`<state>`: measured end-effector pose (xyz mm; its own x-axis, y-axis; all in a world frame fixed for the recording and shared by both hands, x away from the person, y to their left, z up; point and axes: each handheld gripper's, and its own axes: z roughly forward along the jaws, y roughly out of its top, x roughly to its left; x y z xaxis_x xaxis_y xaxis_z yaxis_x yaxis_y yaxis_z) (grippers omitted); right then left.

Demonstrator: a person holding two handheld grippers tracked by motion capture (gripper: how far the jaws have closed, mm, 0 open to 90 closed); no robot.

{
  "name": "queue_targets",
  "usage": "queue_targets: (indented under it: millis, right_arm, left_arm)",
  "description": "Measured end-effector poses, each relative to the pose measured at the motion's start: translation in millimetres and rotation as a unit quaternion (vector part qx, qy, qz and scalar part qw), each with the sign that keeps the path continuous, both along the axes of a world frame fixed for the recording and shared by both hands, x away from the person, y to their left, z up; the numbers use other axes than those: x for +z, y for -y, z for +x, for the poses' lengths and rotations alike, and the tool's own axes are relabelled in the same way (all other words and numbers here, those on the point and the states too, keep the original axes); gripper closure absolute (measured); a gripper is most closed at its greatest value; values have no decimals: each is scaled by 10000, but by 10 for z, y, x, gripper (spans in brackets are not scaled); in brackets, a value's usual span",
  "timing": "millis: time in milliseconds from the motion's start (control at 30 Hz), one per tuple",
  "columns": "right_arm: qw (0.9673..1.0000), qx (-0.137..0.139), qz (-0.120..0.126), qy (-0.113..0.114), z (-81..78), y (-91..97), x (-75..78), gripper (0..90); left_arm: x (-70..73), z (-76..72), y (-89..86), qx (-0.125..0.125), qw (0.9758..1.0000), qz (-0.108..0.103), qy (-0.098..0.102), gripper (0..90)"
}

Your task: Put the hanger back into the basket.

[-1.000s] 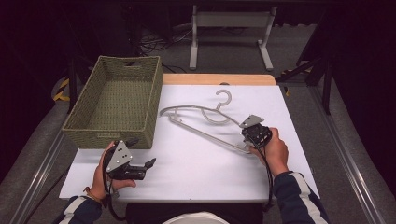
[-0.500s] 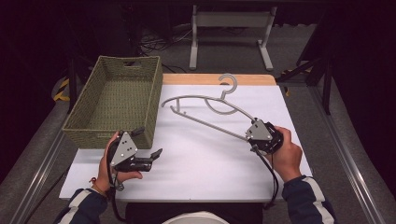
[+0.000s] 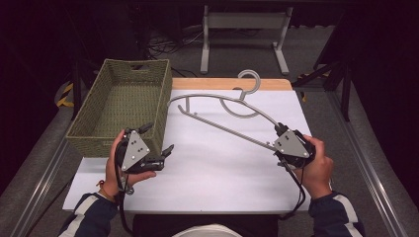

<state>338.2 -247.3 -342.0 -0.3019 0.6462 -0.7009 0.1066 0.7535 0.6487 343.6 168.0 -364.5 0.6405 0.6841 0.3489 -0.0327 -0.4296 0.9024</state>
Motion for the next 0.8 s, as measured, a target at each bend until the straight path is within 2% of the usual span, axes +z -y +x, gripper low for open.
queue_targets:
  millis: [33, 67, 100, 133, 233, 300, 433, 533, 567, 800]
  right_arm:
    - [10000, 36, 13, 48, -24, 1, 15, 834]
    - [10000, 52, 12, 39, -38, -3, 29, 834]
    - [10000, 76, -8, 53, -56, -13, 43, 834]
    - [9999, 98, -9, 118, -76, -29, 50, 834]
    - [9998, 175, 0, 116, -98, -52, 74, 834]
    - [9995, 270, 29, 141, -132, -78, 102, 833]
    - [9990, 403, 40, 181, -180, -123, 135, 833]
    - [9988, 447, 27, 211, -201, -146, 148, 833]
    - [9985, 501, 4, 224, -209, -155, 155, 833]
    - [9966, 778, -38, 255, -257, -283, 147, 833]
  left_arm:
    - [18, -1, 8, 45, 10000, 30, 53, 150]
    - [41, -6, 36, 186, 9995, 176, 179, 156]
    - [63, -10, 67, 236, 9992, 230, 221, 160]
    - [90, -5, 82, 213, 9991, 246, 270, 168]
    - [166, 20, 132, 223, 9990, 203, 340, 181]
    - [236, 54, 178, 383, 9973, 359, 510, 195]
    - [351, 133, 261, 457, 9957, 497, 640, 214]
    - [376, 179, 300, 488, 9954, 528, 632, 215]
    - [389, 220, 325, 503, 9949, 631, 612, 217]
    - [381, 322, 417, 683, 9926, 803, 604, 256]
